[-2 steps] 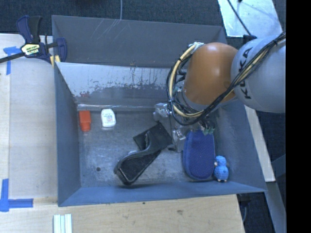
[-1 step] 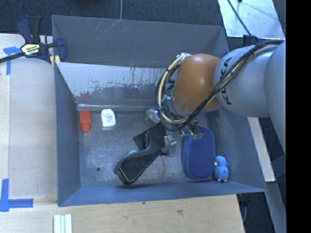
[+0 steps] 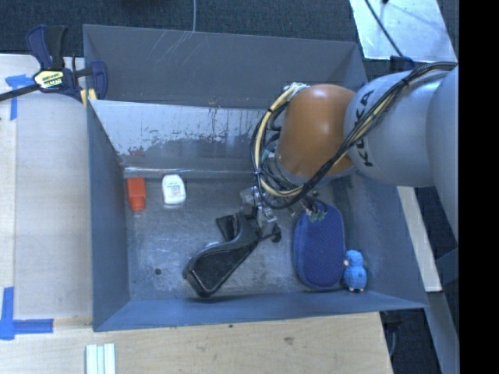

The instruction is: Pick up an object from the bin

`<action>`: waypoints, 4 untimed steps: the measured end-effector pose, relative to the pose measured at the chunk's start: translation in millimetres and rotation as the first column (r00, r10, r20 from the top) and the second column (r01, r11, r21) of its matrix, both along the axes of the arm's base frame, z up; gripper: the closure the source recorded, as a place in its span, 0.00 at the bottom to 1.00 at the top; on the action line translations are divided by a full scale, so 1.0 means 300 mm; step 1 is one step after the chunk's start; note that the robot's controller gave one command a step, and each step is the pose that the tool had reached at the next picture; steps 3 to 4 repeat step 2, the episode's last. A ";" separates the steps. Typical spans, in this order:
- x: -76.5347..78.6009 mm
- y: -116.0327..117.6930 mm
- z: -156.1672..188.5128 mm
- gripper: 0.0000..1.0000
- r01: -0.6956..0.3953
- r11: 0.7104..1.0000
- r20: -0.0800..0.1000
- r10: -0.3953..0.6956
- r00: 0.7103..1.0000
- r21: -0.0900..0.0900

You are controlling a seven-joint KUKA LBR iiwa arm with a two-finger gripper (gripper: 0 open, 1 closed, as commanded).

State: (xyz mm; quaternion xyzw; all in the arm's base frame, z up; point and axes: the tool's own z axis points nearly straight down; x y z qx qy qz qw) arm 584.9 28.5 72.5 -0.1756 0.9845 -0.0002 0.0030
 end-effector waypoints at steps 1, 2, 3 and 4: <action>0.012 0.028 0.419 1.00 -0.015 1.000 0.007 0.015 1.000 0.000; -0.020 0.036 1.055 1.00 -0.065 0.998 0.009 0.065 0.998 -0.001; -0.020 0.036 1.055 1.00 -0.065 0.998 0.009 0.065 0.998 -0.001; -0.020 0.036 1.055 1.00 -0.065 0.998 0.009 0.065 0.998 -0.001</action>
Offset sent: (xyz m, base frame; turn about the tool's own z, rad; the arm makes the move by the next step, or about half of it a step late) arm 0.0006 0.0088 0.1199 -0.0179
